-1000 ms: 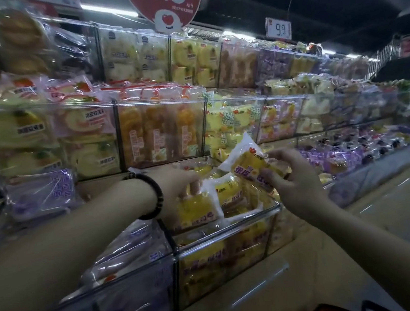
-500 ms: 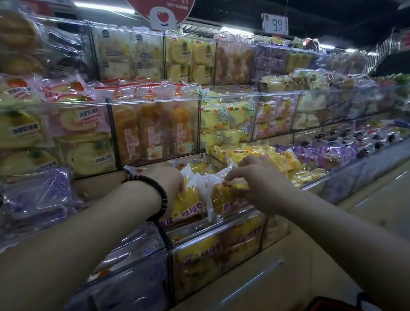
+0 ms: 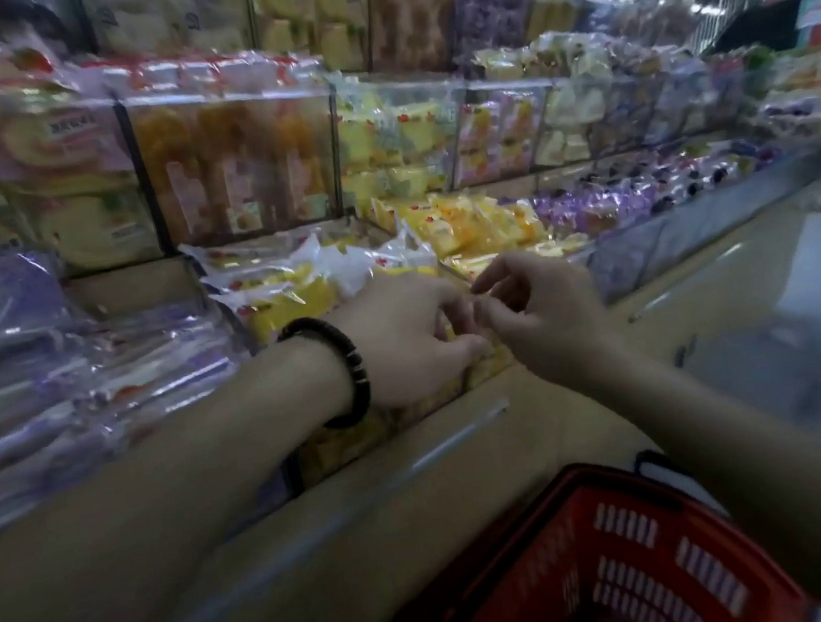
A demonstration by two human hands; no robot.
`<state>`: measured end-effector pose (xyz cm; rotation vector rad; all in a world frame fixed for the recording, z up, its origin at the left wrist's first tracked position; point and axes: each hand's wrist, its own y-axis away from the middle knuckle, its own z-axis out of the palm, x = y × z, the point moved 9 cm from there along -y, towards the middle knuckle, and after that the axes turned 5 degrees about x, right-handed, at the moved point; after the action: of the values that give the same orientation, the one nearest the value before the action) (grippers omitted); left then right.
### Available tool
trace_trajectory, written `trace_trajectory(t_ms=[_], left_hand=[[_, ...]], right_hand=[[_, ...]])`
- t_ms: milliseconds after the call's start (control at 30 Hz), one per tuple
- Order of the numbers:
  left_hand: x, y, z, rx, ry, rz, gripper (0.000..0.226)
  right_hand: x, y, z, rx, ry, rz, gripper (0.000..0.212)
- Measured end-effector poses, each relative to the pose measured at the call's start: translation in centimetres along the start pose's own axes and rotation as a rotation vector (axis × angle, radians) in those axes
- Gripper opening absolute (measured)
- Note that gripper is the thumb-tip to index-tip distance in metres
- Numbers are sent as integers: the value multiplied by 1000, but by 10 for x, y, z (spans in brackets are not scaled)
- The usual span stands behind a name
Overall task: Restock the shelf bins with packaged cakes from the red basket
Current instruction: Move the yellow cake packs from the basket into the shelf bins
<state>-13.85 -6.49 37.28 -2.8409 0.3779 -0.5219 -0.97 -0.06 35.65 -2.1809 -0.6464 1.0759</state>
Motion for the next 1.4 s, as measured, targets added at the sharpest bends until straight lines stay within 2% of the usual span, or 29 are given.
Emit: trace_trajectory(t_ms=[33, 133, 233, 367, 433, 533, 667, 733, 867, 967, 1000, 1067, 1100, 1200, 1333, 1400], left_hand=[[5, 1, 28, -119, 38, -6, 15], [11, 4, 117, -437, 90, -21, 19], [3, 9, 207, -680, 60, -61, 26], [-17, 10, 311, -839, -98, -41, 45], [-27, 9, 355, -892, -106, -59, 47], [-45, 6, 406, -949, -15, -162, 39], [-66, 3, 444, -991, -108, -123, 33], [-69, 4, 453, -1027, -72, -147, 29], [-73, 2, 463, -1072, 36, -237, 24], [-76, 3, 468, -1089, 53, -238, 27], [-78, 5, 469, -1101, 55, -243, 27], [-79, 8, 471, -1124, 65, -247, 28], [-79, 9, 471, -1133, 69, -248, 28], [-83, 8, 472, -1142, 70, -240, 27], [-89, 3, 471, -1119, 88, -247, 26], [-91, 2, 470, -1104, 103, -251, 24]], right_hand=[[16, 13, -2, -26, -10, 35, 2], [75, 59, 9, -237, 21, 179, 17], [130, 111, 21, -460, 147, 303, 13], [193, 181, 36, -661, 258, 451, 15], [222, 212, 51, -720, 275, 515, 14], [264, 257, 80, -838, 279, 623, 16], [314, 319, 125, -1006, 233, 788, 23], [334, 353, 146, -1096, 241, 881, 13], [355, 409, 194, -1221, 243, 1019, 41], [354, 442, 245, -1297, 265, 906, 53], [352, 450, 259, -1293, 284, 871, 54], [348, 468, 275, -1251, 273, 952, 51], [346, 472, 280, -1227, 293, 936, 49], [348, 483, 294, -1198, 388, 769, 57], [353, 484, 285, -1099, 259, 983, 56], [351, 470, 276, -1107, 213, 1009, 59]])
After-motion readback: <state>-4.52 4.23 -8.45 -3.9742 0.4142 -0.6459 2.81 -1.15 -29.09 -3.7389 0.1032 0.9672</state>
